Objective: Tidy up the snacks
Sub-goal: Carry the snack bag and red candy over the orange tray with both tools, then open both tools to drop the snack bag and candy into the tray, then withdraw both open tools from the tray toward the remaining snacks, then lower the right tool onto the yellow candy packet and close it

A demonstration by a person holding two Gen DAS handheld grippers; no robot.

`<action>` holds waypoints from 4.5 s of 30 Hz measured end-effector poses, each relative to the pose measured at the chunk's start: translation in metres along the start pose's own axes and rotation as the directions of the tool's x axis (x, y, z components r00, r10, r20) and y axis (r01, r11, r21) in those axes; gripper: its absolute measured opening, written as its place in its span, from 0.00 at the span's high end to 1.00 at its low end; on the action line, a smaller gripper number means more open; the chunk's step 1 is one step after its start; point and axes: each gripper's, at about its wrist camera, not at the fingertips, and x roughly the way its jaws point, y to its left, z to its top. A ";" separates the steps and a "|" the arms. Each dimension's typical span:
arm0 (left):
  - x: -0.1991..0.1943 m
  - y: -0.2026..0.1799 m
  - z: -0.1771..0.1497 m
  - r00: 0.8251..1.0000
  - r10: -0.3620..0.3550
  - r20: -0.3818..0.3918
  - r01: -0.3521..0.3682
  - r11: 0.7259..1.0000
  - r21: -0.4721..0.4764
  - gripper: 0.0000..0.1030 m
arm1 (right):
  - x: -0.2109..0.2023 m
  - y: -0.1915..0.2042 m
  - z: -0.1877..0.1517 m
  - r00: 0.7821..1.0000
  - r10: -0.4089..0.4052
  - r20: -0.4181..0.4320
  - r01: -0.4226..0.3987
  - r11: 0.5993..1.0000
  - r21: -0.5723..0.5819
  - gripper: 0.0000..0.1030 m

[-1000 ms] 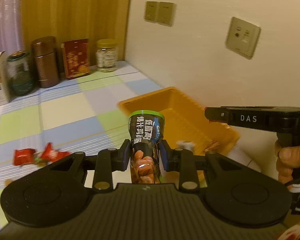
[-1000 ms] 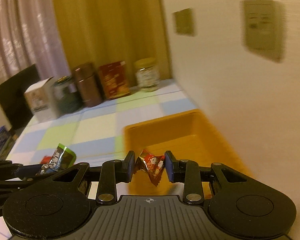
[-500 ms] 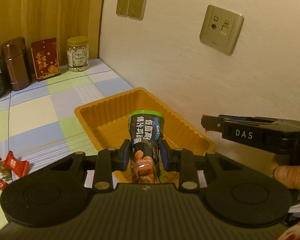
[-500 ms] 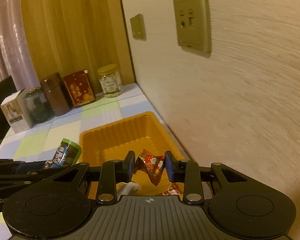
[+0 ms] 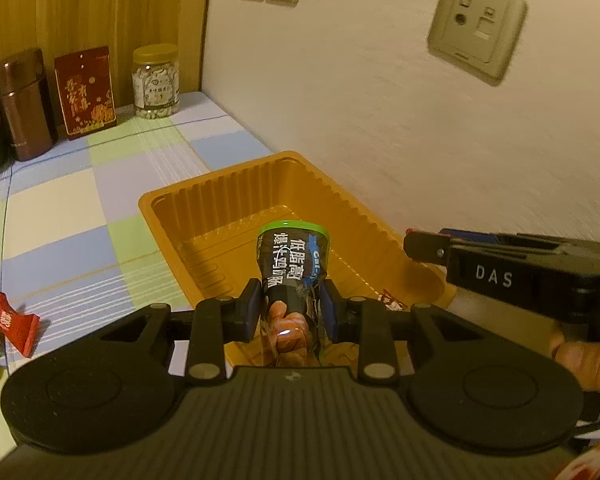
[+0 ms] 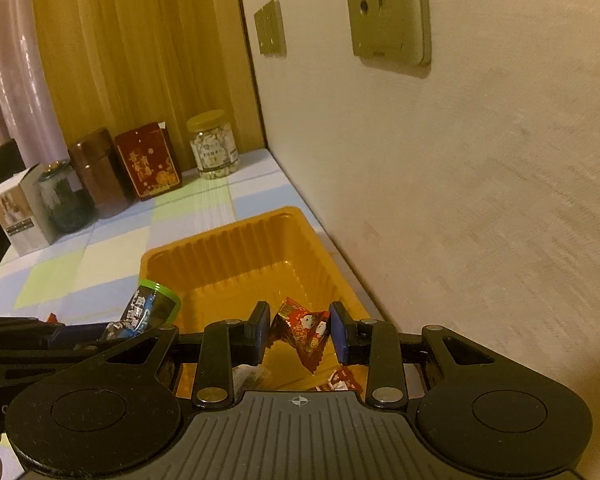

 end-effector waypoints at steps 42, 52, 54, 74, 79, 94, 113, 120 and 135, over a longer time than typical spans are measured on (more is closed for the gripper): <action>-0.022 0.054 -0.022 0.993 0.106 0.046 -0.100 0.987 -0.123 0.54 | 0.018 0.007 0.000 0.999 0.045 -0.026 -0.044 0.998 0.051 0.64; -0.044 0.057 -0.034 0.990 0.135 0.050 -0.126 0.981 -0.146 0.54 | 0.002 0.003 0.000 0.999 0.037 -0.001 -0.036 0.994 0.101 0.24; -0.052 0.058 -0.038 0.989 0.140 0.052 -0.130 0.979 -0.158 0.54 | -0.004 0.005 -0.001 0.999 0.036 0.000 -0.036 0.994 0.100 0.24; -0.160 0.069 -0.076 0.970 0.219 0.108 -0.193 0.957 -0.215 0.53 | -0.089 0.075 -0.038 0.998 0.069 -0.003 -0.069 0.996 0.058 0.24; -0.182 0.076 -0.089 0.963 0.240 0.119 -0.210 0.952 -0.222 0.52 | -0.102 0.094 -0.047 0.996 0.090 -0.005 -0.090 0.995 0.047 0.24; -0.232 0.129 -0.136 0.932 0.351 0.092 -0.315 0.908 -0.275 0.50 | -0.109 0.148 -0.074 0.985 0.171 -0.035 -0.171 0.985 0.016 0.24; -0.239 0.177 -0.149 0.914 0.400 0.071 -0.353 0.868 -0.349 0.50 | -0.084 0.198 -0.085 0.978 0.204 -0.046 -0.205 0.979 -0.023 0.24; -0.225 0.197 -0.145 0.911 0.408 0.061 -0.369 0.872 -0.320 0.49 | -0.060 0.222 -0.091 0.975 0.214 -0.056 -0.217 0.975 -0.041 0.24; -0.152 0.261 -0.132 0.925 0.378 0.038 -0.362 0.906 -0.219 0.49 | 0.034 0.271 -0.114 0.958 0.253 -0.134 -0.266 0.960 -0.091 0.35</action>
